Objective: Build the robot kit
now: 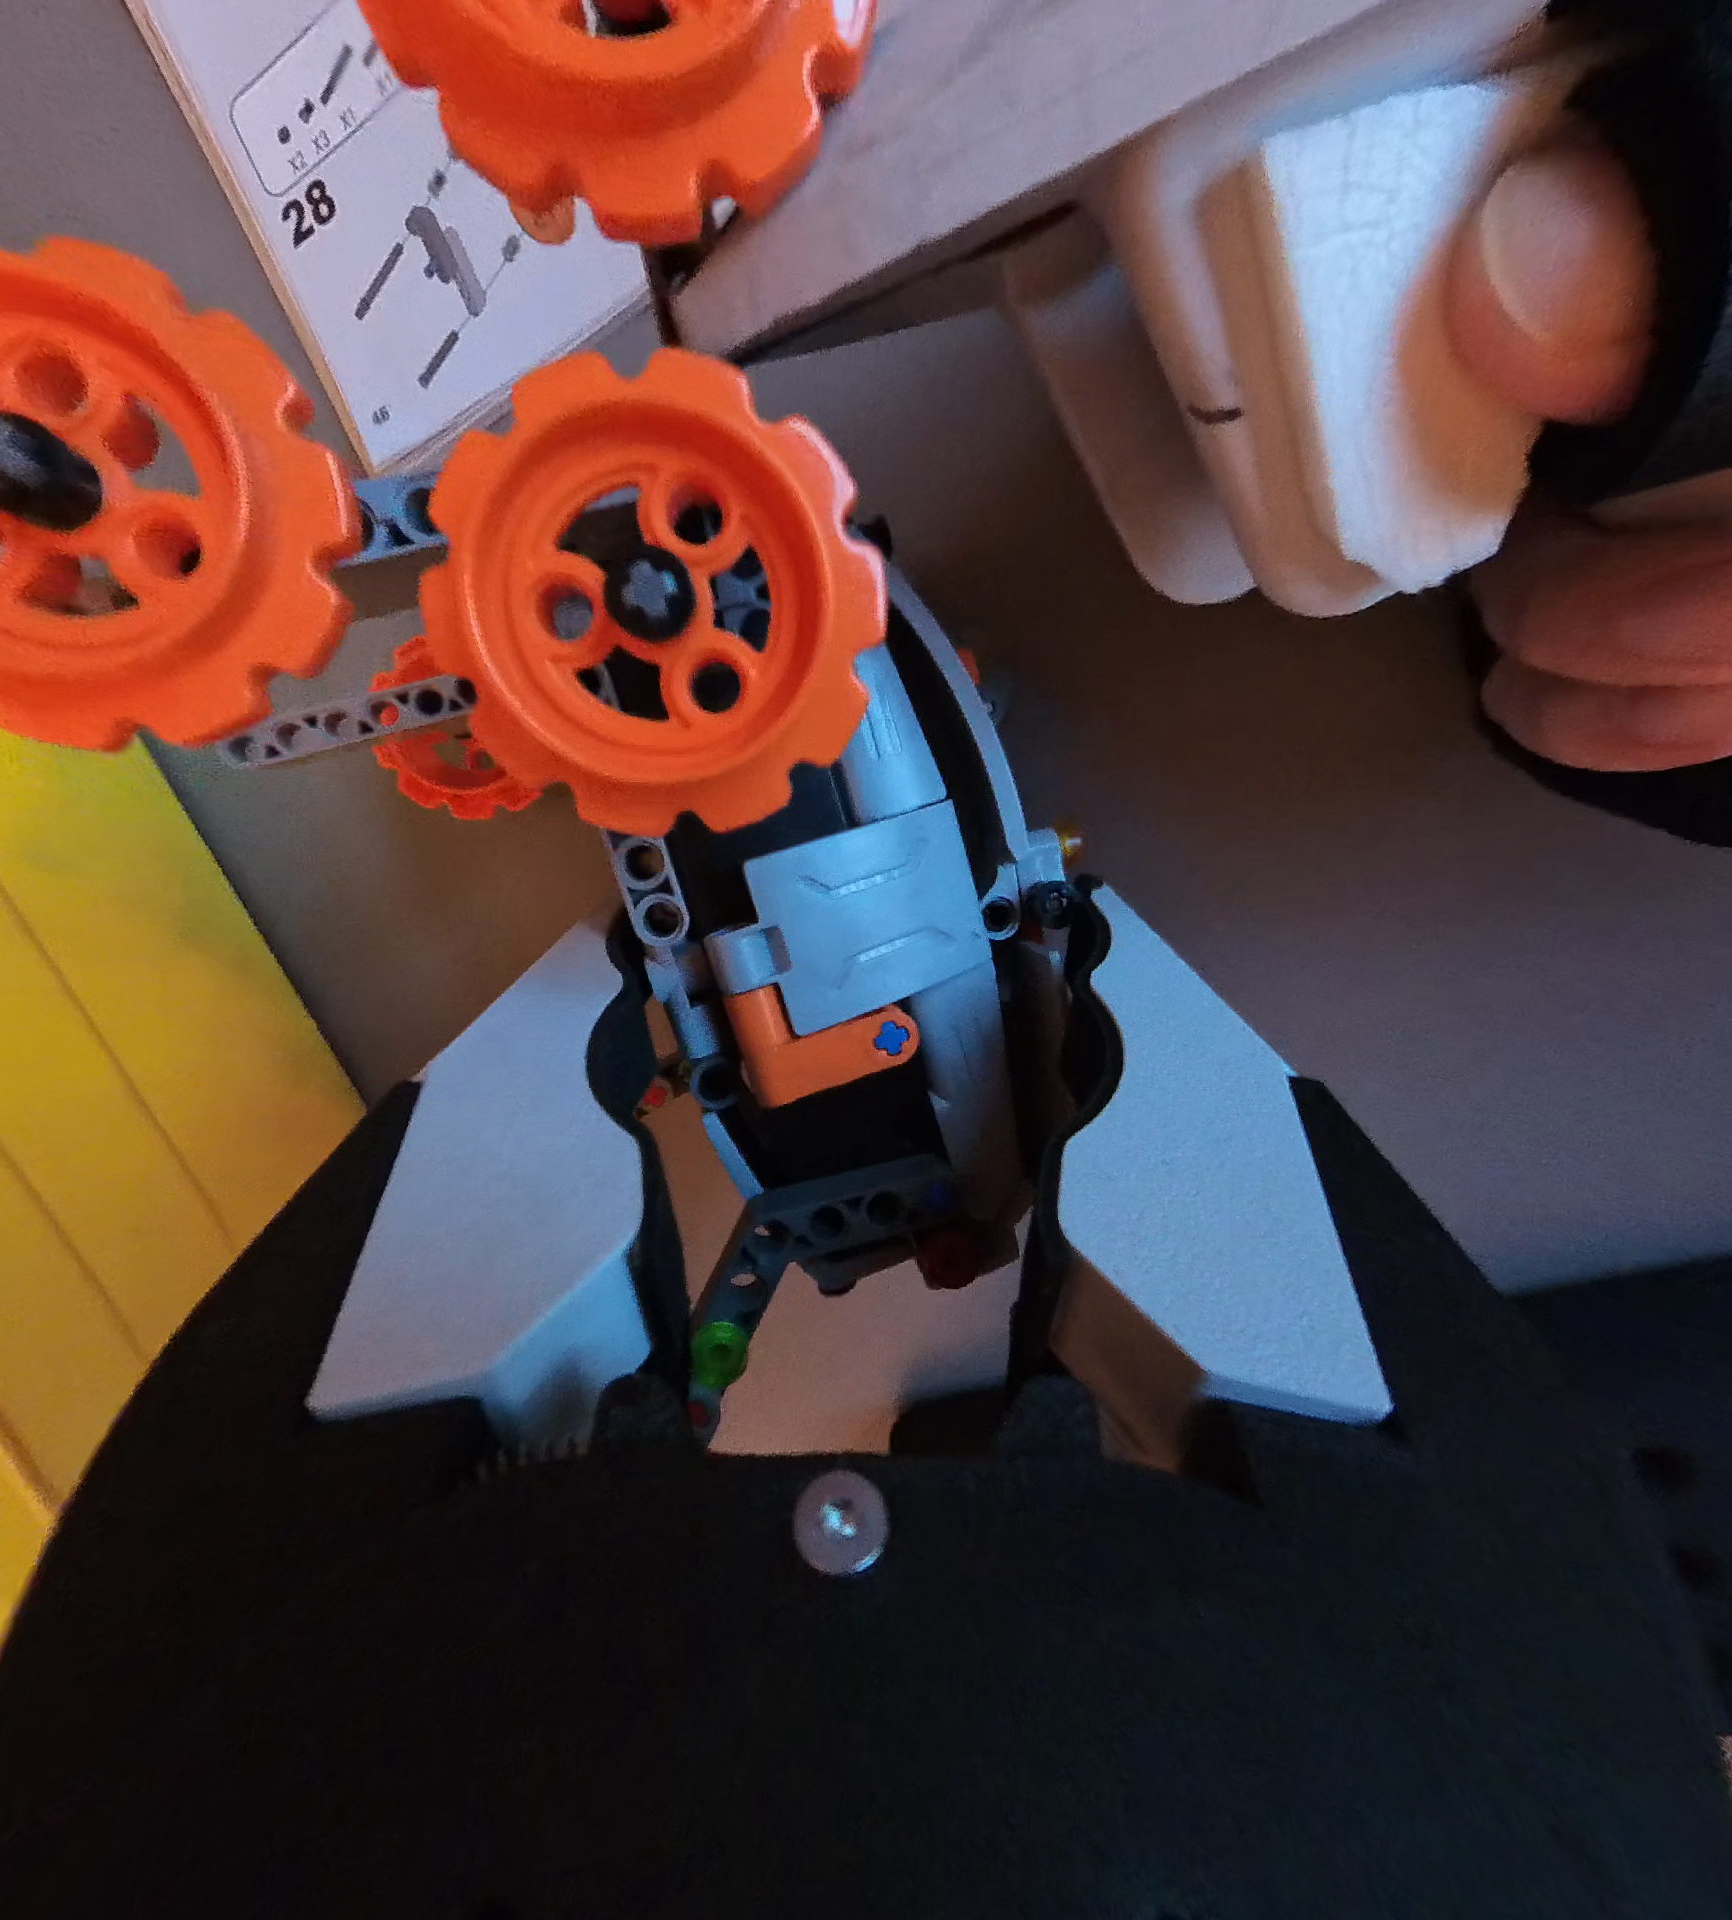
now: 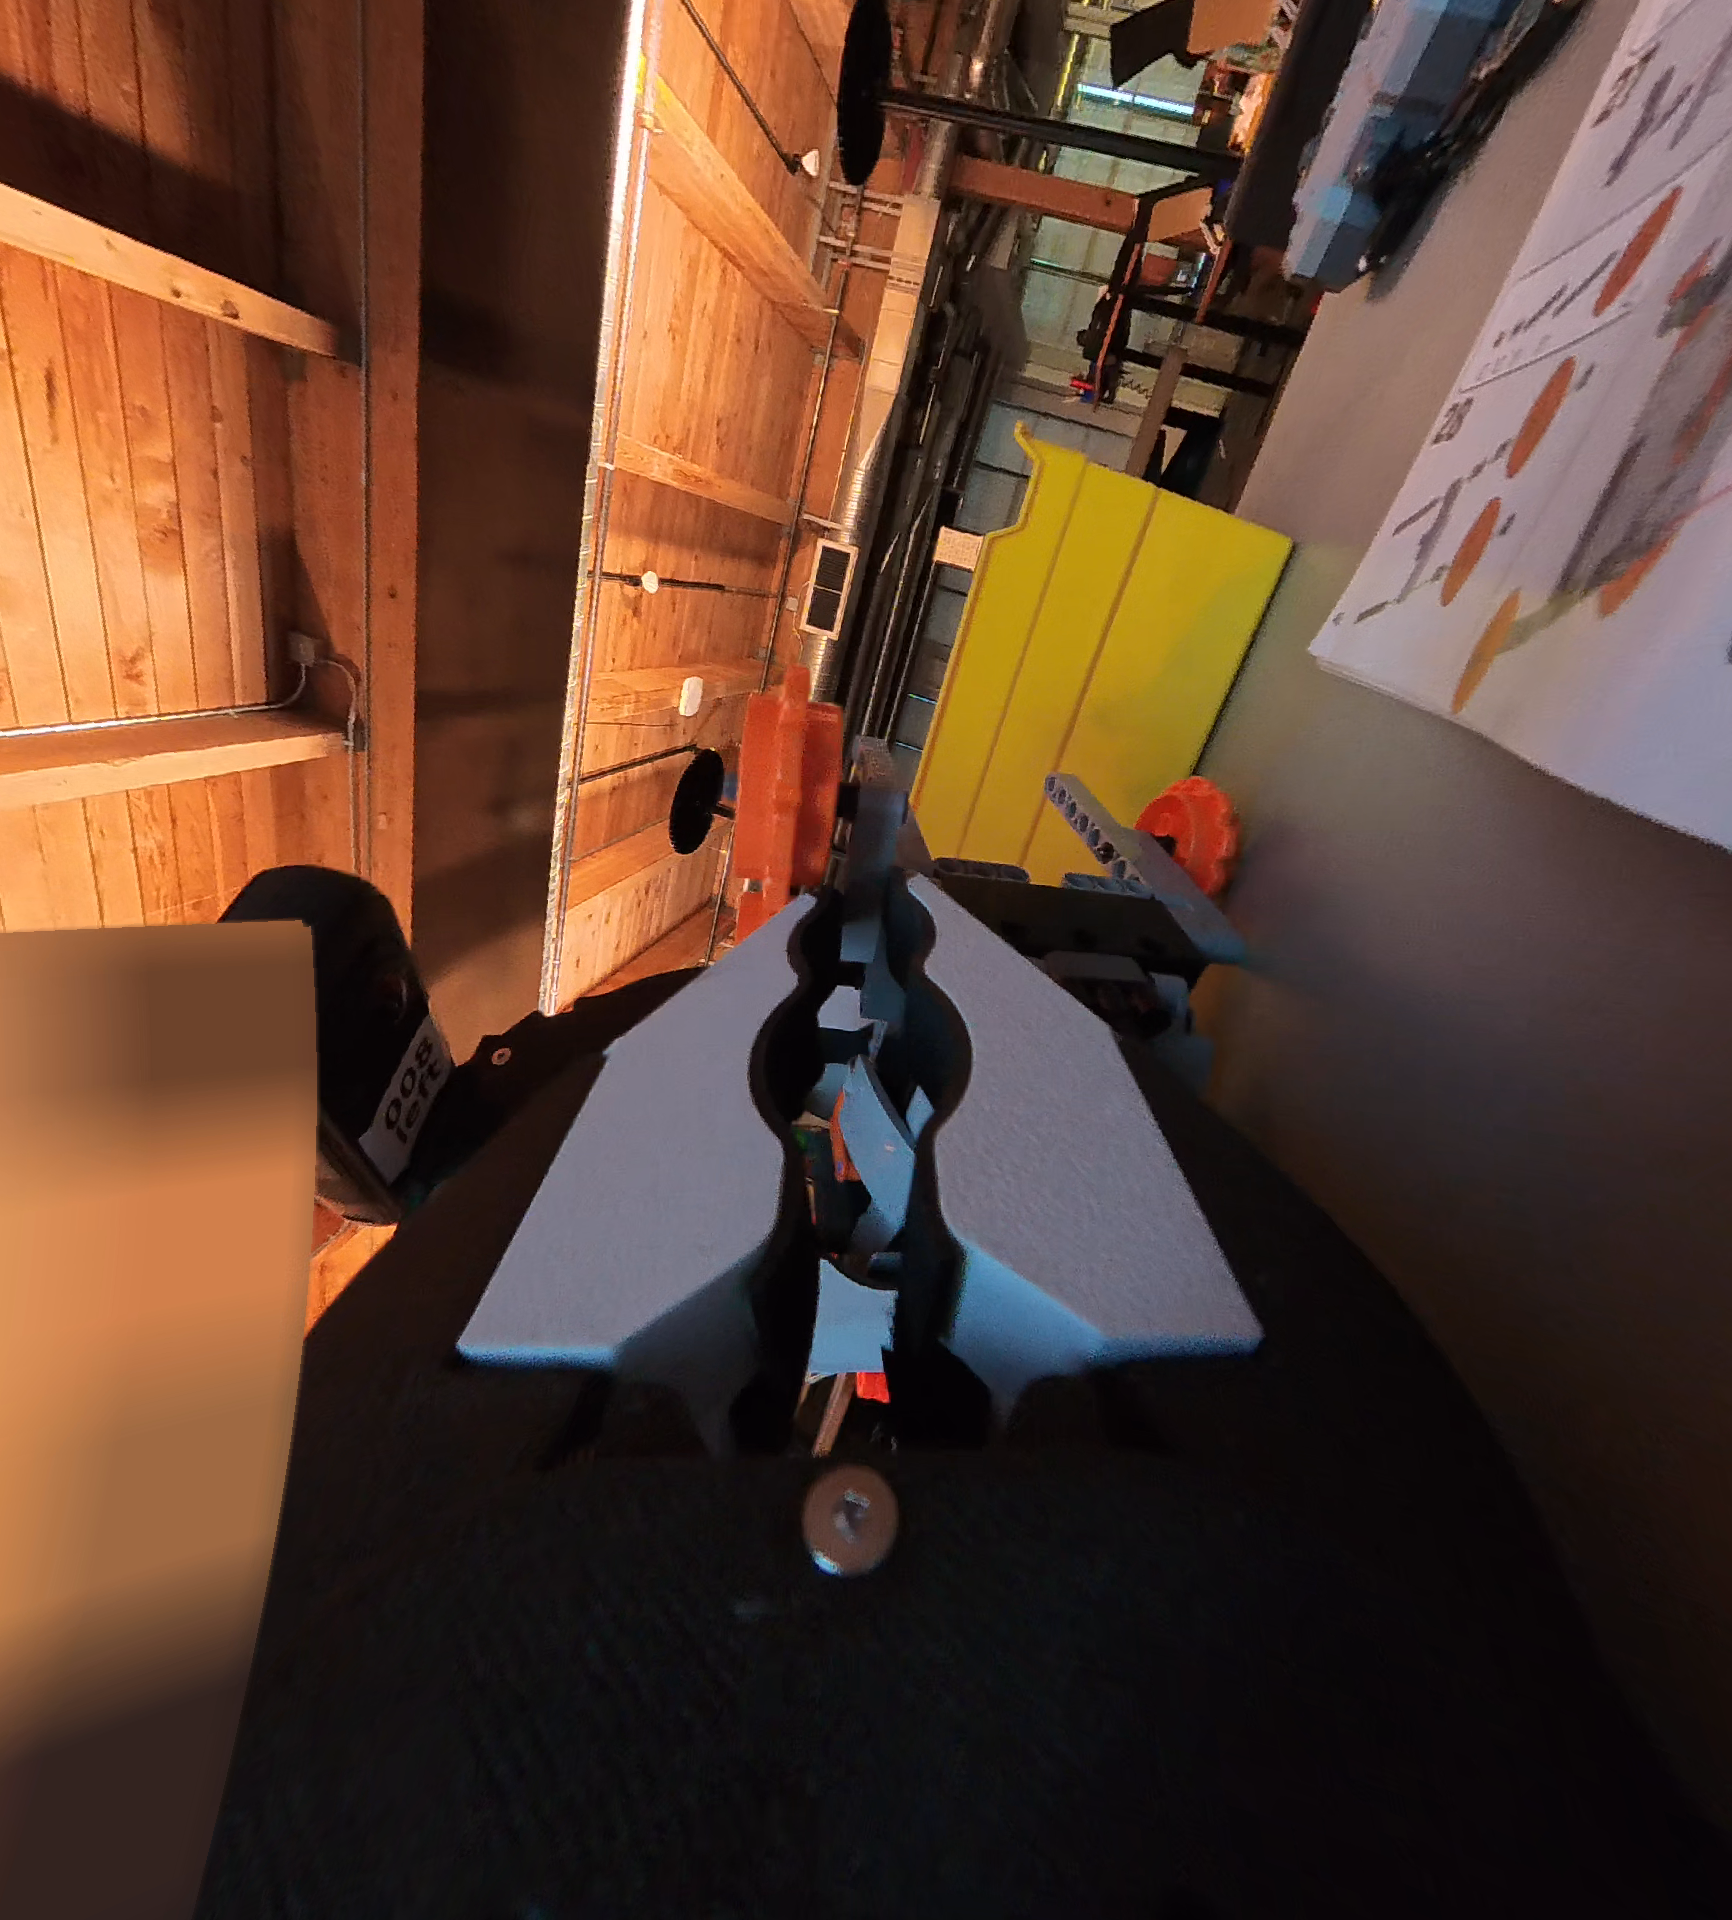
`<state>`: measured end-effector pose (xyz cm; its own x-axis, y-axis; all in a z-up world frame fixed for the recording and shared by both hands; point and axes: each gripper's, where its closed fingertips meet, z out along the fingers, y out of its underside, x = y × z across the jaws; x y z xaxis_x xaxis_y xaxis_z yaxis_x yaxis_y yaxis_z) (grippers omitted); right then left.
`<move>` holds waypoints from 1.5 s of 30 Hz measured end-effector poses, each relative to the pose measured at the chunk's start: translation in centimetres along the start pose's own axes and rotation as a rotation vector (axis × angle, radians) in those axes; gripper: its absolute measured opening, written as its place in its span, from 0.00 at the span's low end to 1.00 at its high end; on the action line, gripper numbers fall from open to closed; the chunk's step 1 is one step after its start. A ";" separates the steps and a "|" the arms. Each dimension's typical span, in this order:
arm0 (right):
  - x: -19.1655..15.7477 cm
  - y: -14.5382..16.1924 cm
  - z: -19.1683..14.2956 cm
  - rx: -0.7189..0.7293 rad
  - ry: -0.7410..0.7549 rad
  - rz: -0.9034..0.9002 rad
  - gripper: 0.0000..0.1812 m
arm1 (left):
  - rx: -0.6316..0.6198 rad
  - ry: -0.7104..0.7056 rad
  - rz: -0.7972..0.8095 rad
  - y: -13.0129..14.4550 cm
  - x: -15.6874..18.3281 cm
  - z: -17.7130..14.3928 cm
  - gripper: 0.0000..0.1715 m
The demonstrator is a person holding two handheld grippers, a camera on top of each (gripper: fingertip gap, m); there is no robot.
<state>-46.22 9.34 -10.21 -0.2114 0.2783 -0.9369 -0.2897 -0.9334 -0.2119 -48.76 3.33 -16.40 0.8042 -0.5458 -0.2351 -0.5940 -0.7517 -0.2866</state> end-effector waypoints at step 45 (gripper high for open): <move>0.7 -0.2 1.7 -0.071 -0.038 0.152 0.05 | 0.230 0.082 0.082 -4.4 -3.3 -6.2 0.18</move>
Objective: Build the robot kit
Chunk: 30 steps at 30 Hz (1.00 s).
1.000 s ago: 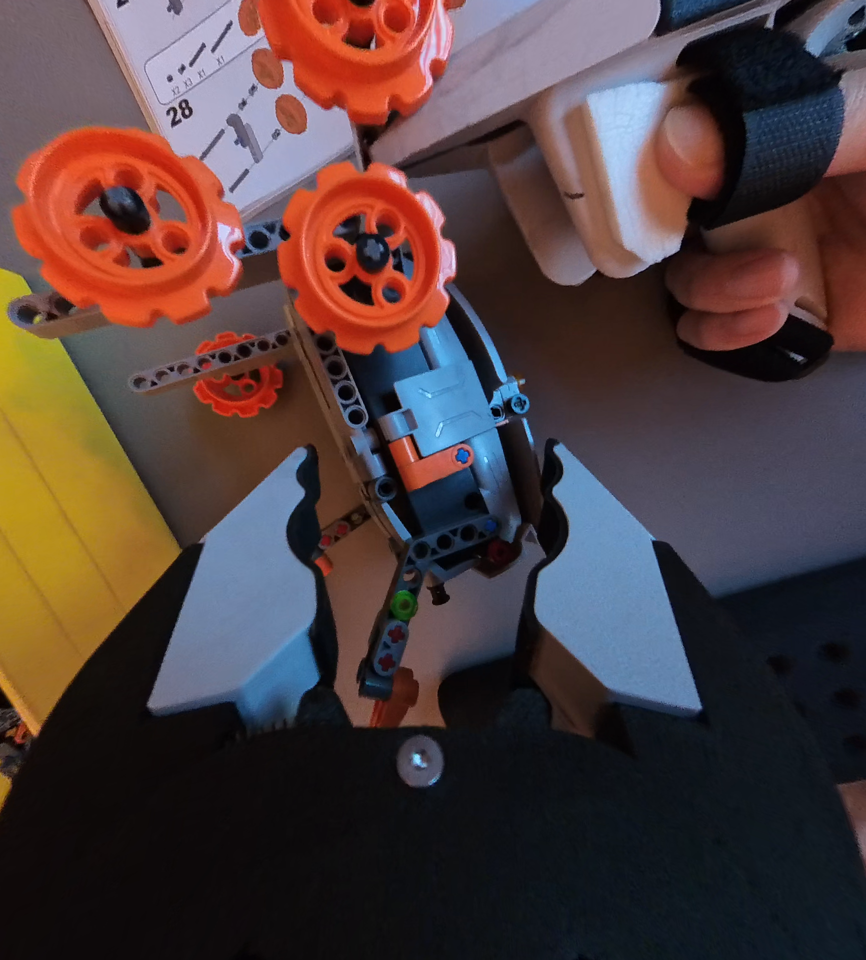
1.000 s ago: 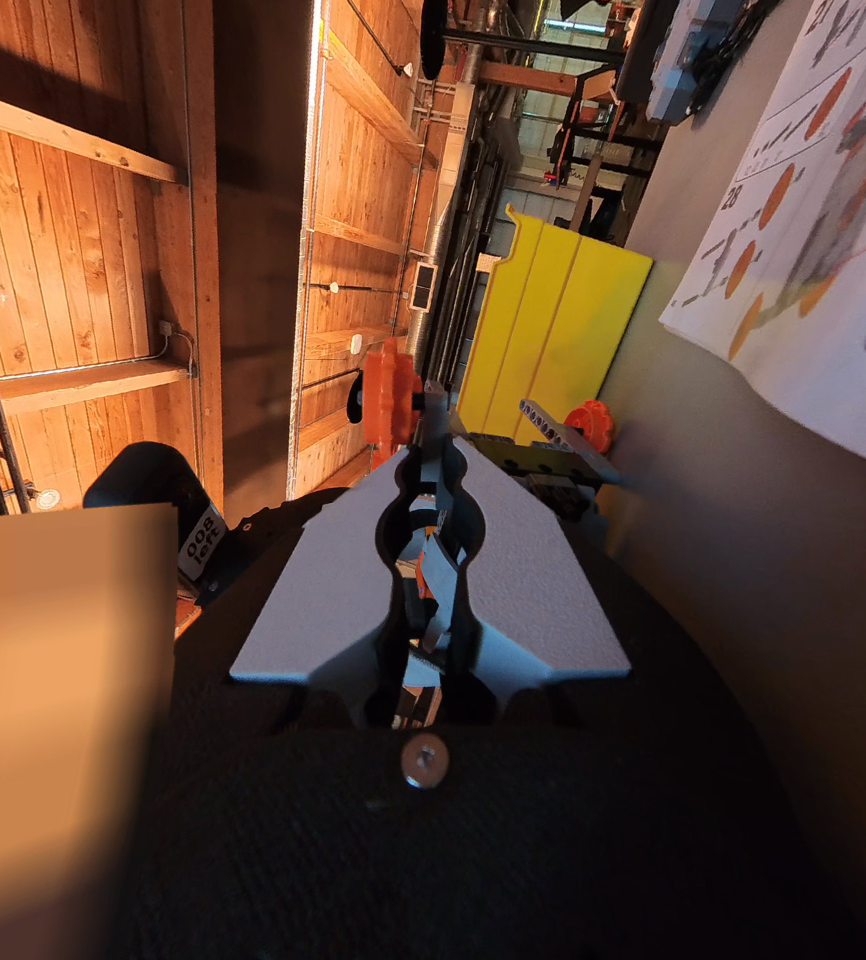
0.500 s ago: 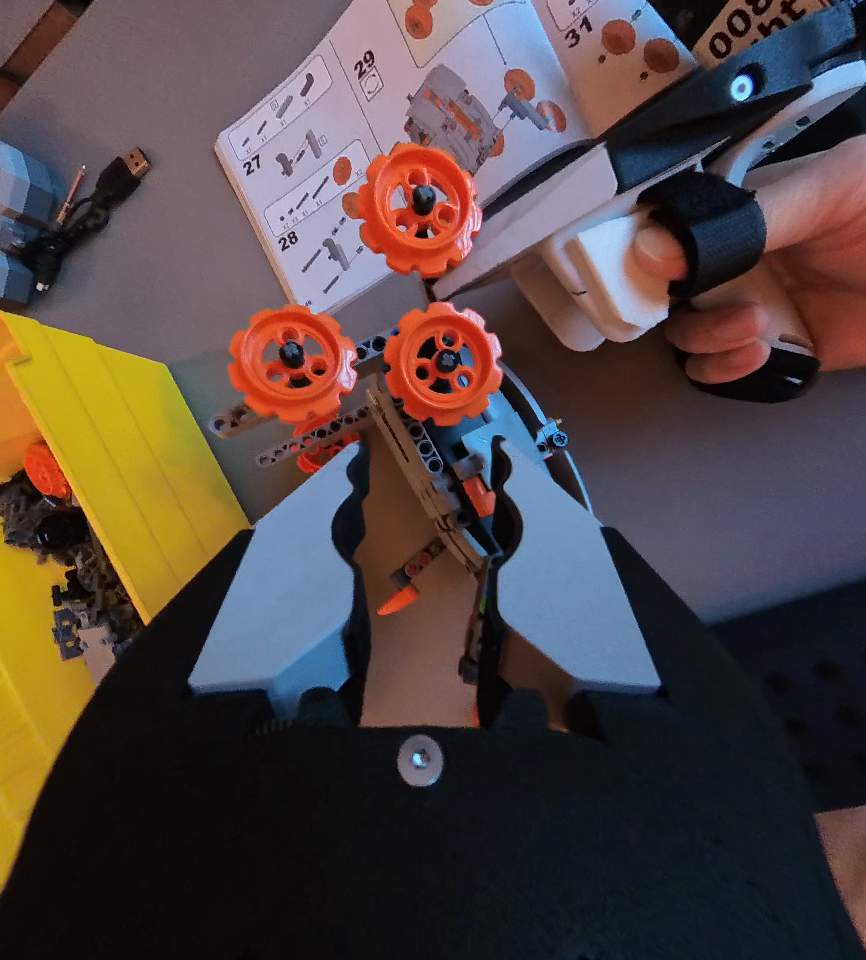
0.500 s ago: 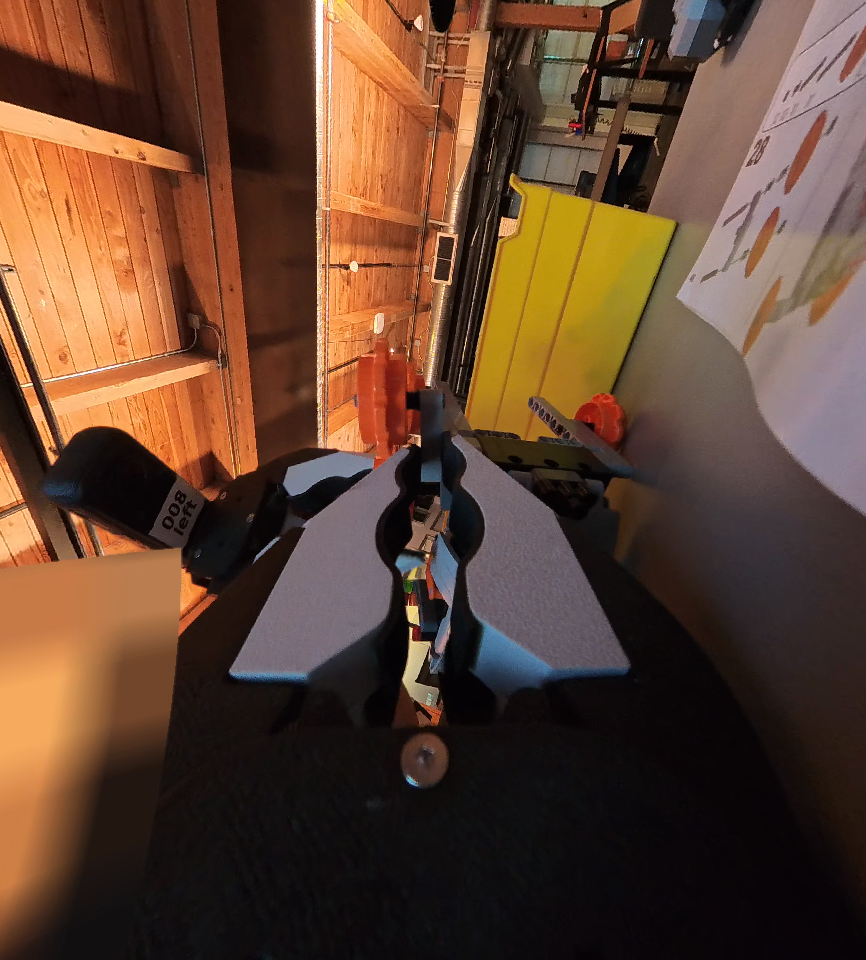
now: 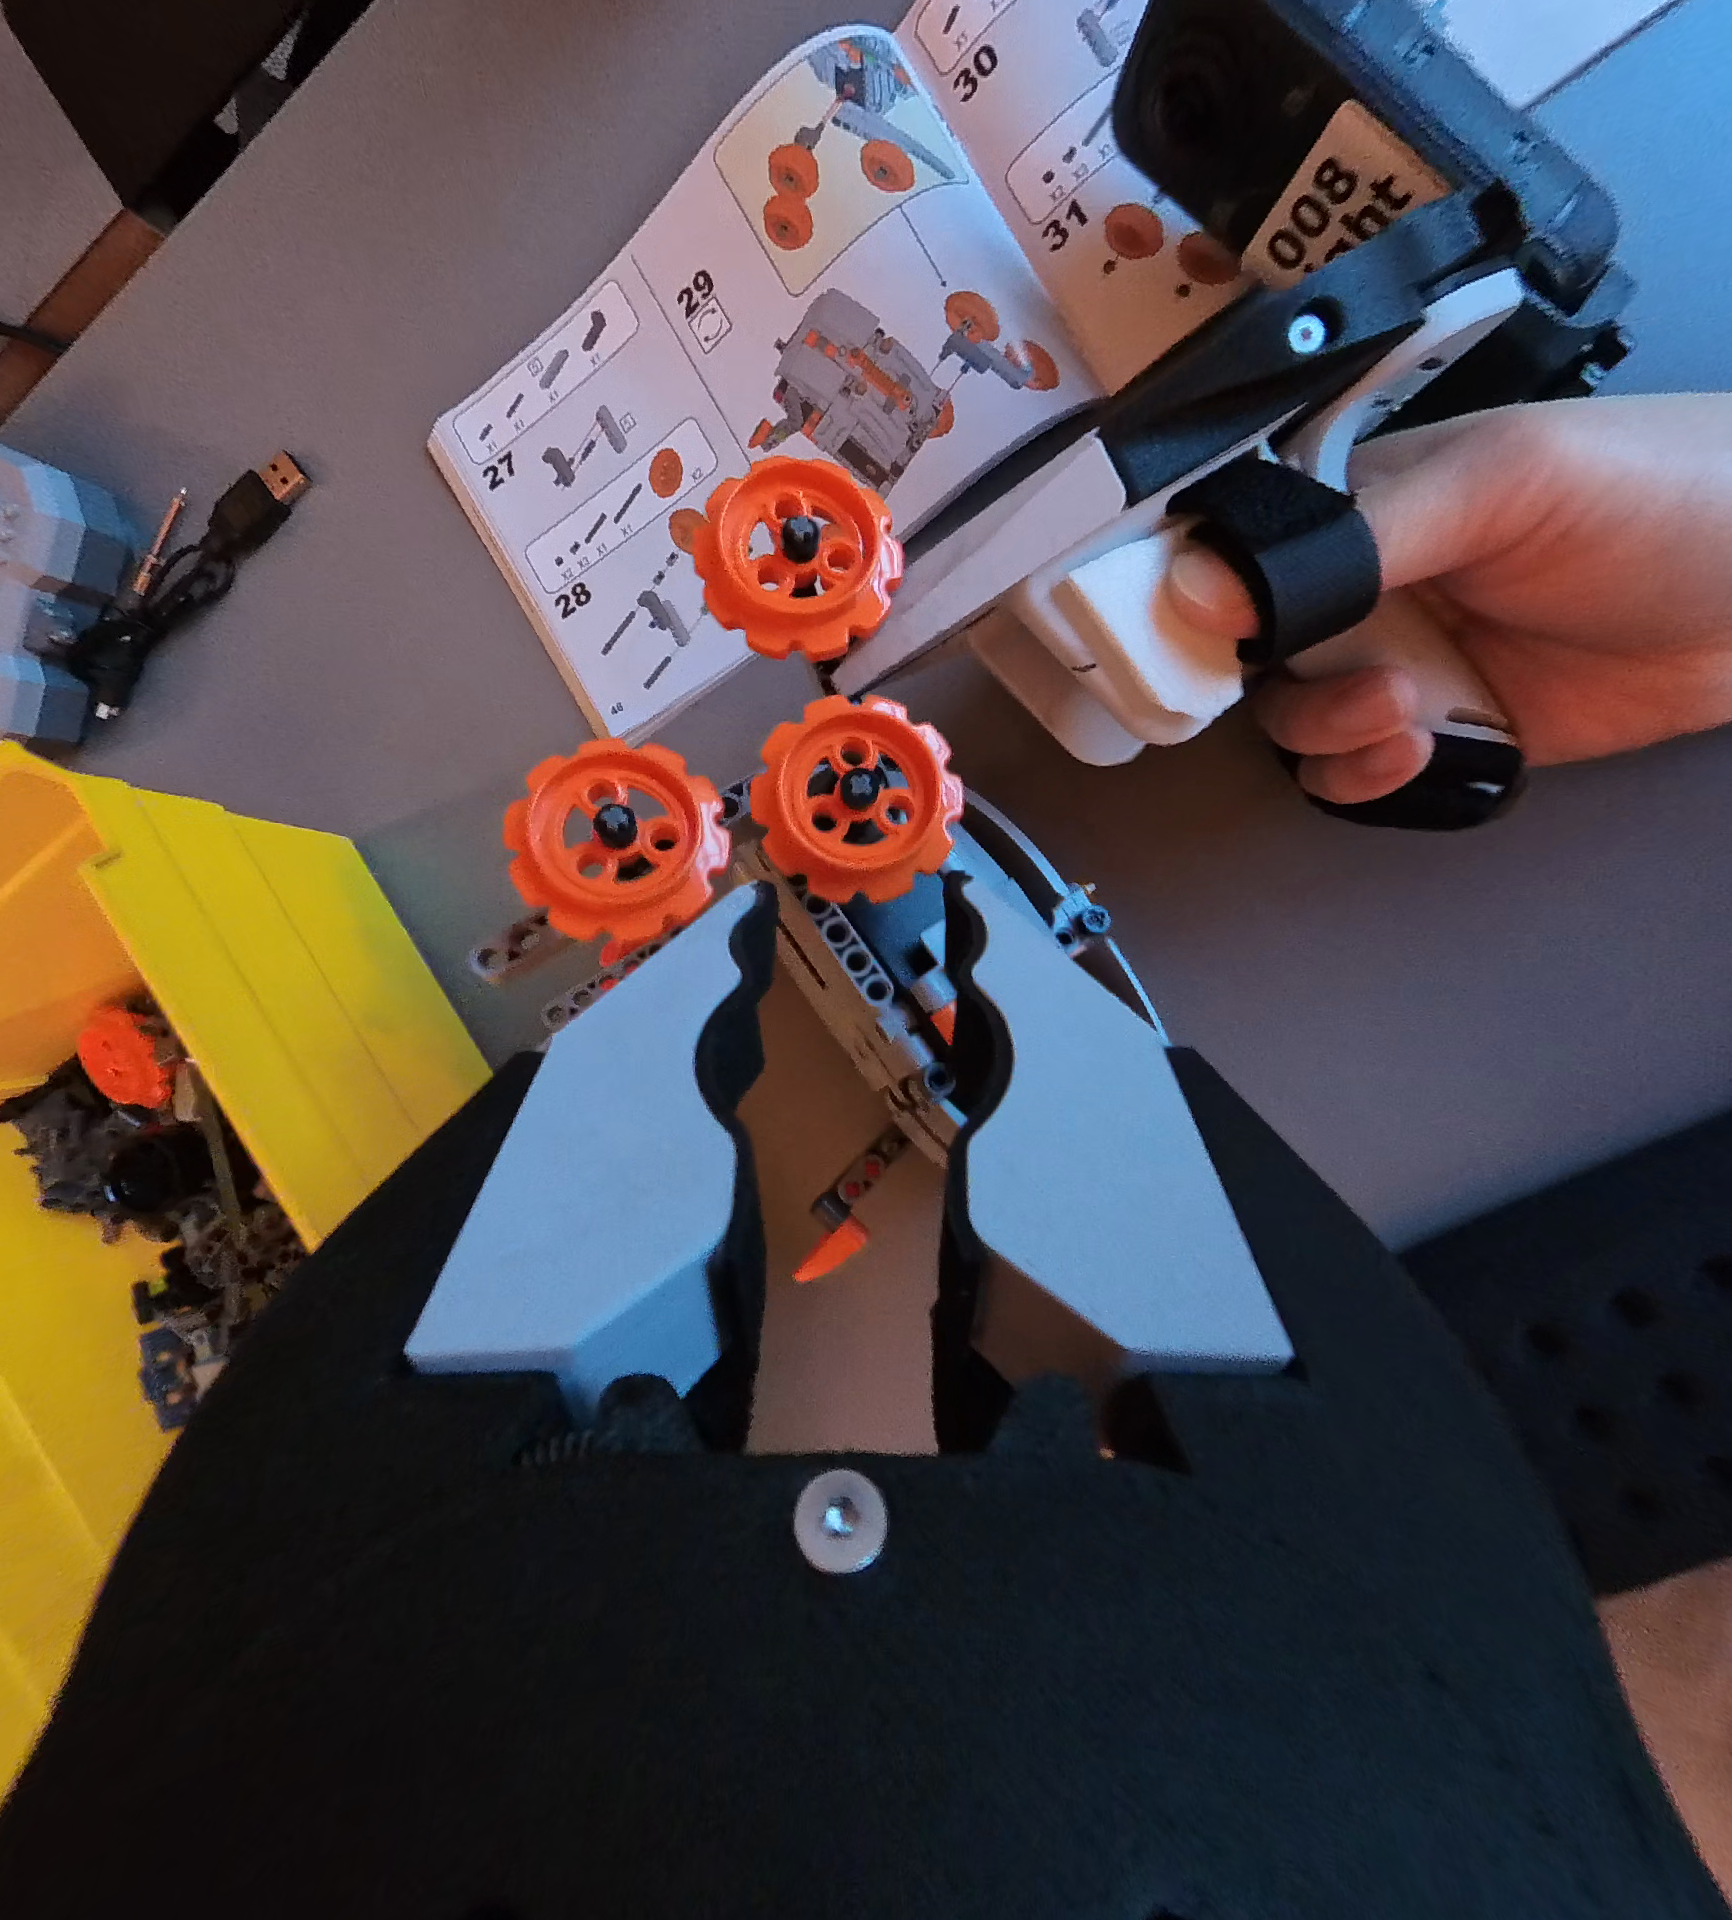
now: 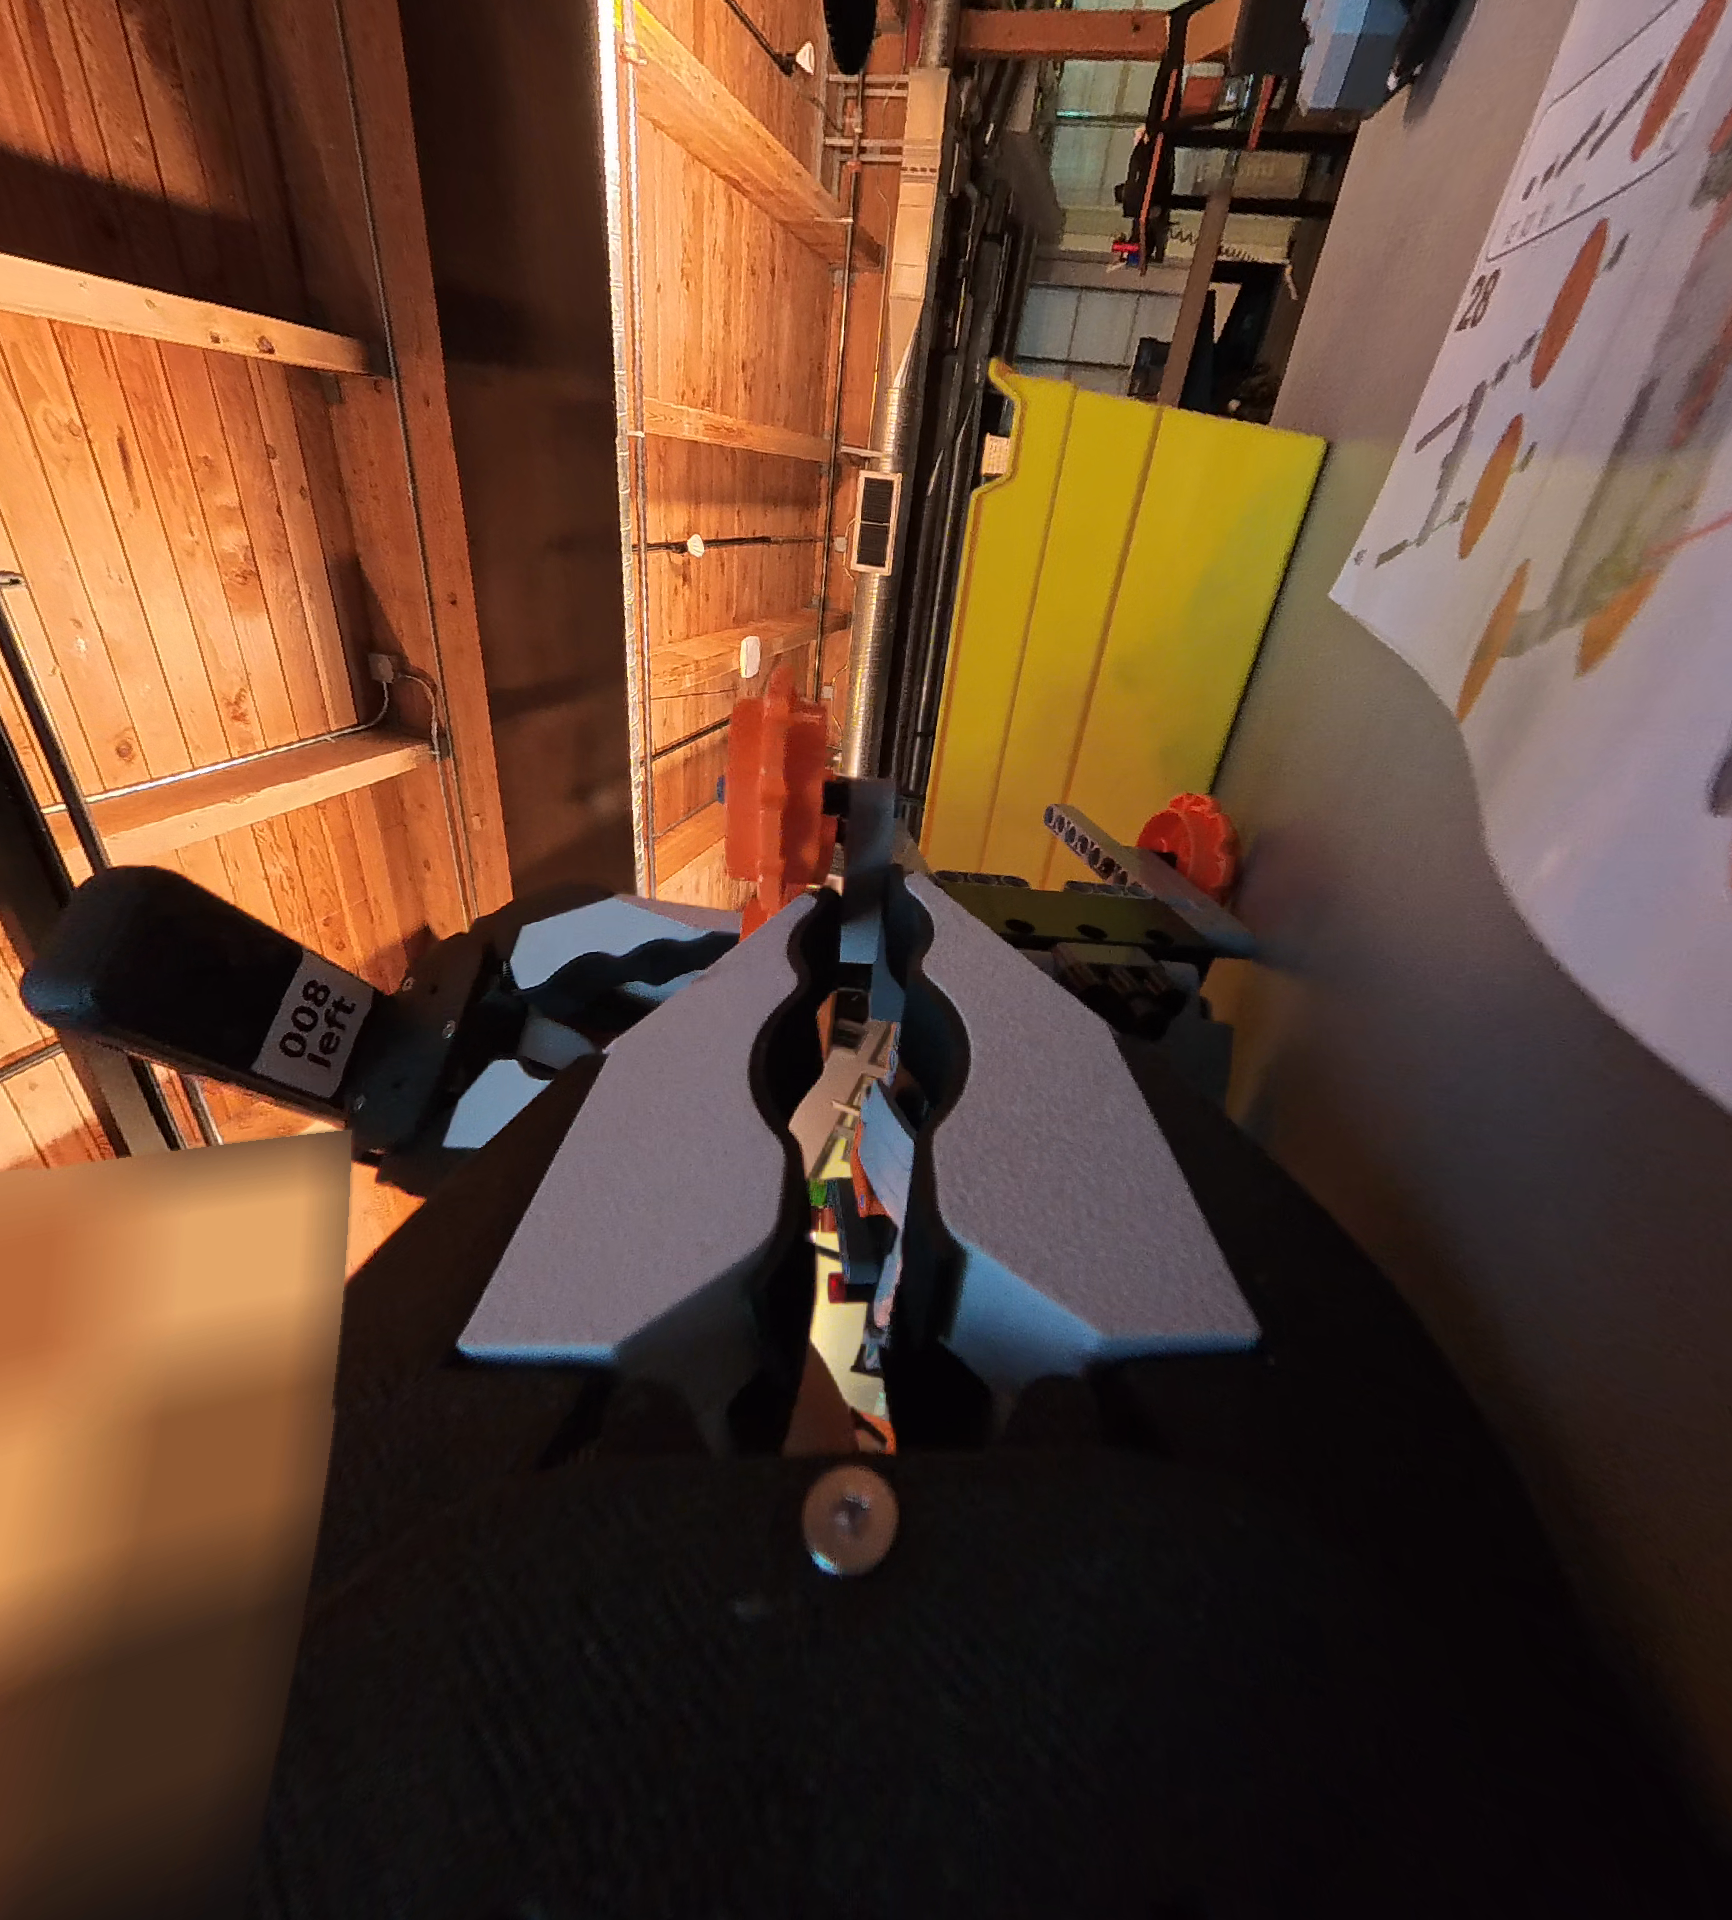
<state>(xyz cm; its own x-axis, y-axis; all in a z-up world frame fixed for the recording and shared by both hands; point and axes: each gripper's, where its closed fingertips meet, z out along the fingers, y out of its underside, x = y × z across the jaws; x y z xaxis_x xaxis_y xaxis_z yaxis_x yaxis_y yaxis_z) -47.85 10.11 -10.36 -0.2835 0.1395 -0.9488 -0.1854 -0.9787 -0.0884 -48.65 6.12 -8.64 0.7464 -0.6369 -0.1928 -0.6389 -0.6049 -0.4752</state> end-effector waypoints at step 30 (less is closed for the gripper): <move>0.4 0.2 0.4 -0.048 0.016 -0.039 0.04 | 0.242 0.193 -0.429 -0.1 -1.8 -1.1 0.37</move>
